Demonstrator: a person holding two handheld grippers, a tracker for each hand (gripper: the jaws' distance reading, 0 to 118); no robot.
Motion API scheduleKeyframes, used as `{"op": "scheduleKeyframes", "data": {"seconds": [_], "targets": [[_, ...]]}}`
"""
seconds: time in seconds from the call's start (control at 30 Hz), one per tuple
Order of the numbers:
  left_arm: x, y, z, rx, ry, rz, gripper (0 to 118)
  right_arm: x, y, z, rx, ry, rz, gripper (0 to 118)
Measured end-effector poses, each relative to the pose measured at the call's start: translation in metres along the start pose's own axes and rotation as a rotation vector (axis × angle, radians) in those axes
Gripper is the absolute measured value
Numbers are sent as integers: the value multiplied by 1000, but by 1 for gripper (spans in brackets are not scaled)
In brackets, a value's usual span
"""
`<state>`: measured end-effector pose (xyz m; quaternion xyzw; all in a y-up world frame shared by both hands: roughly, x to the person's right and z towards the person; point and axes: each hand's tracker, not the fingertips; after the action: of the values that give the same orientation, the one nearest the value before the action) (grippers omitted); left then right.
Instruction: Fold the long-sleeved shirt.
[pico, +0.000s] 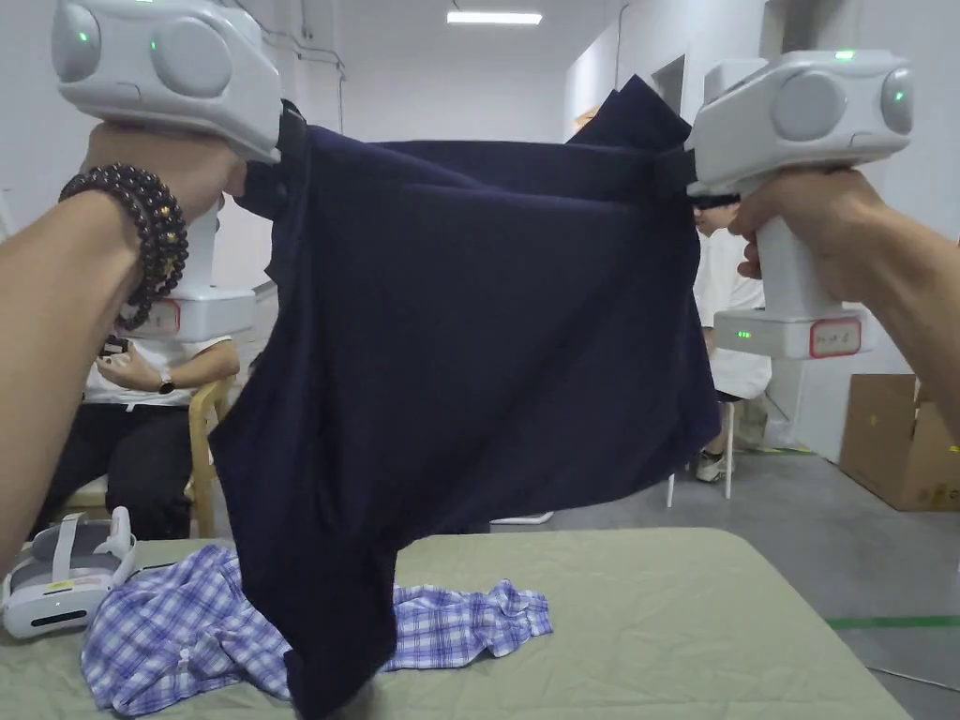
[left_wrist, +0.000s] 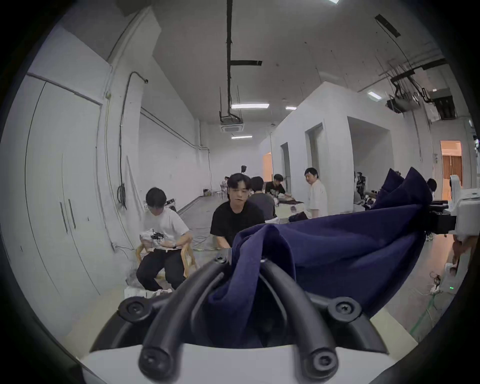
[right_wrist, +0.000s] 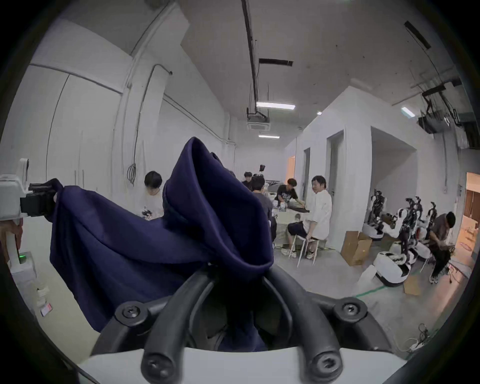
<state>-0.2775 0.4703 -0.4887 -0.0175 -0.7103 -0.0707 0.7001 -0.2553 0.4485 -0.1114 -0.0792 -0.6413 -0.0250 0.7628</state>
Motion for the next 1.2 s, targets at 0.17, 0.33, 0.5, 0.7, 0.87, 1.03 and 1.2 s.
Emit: {"op": "scheduleKeyframes", "data": {"seconds": [0.17,0.33,0.5,0.7,0.87,1.03,1.2], "targets": [[13,-61,-21,-77,-34,-49,13,15,-73,-30,-71,-7,-66,13],[29,-157,-47,-195,-80,-32,13,21,-182,-54,-202,-11,-134,13],[45,-265,-60,-346,-119,-16,13,20,-301,-68,-386,-15,-180,13],[46,-336,-33,-407,-174,4,13,24,-377,-30,-434,42,-196,13],[45,-377,80,-365,-271,-47,13,16,-415,80,-481,134,-100,13],[56,-458,198,-547,-406,-72,13,7,-491,185,-701,163,-32,13],[88,-560,255,-952,-525,-139,13,-9,-572,218,-1069,225,150,13]]}}
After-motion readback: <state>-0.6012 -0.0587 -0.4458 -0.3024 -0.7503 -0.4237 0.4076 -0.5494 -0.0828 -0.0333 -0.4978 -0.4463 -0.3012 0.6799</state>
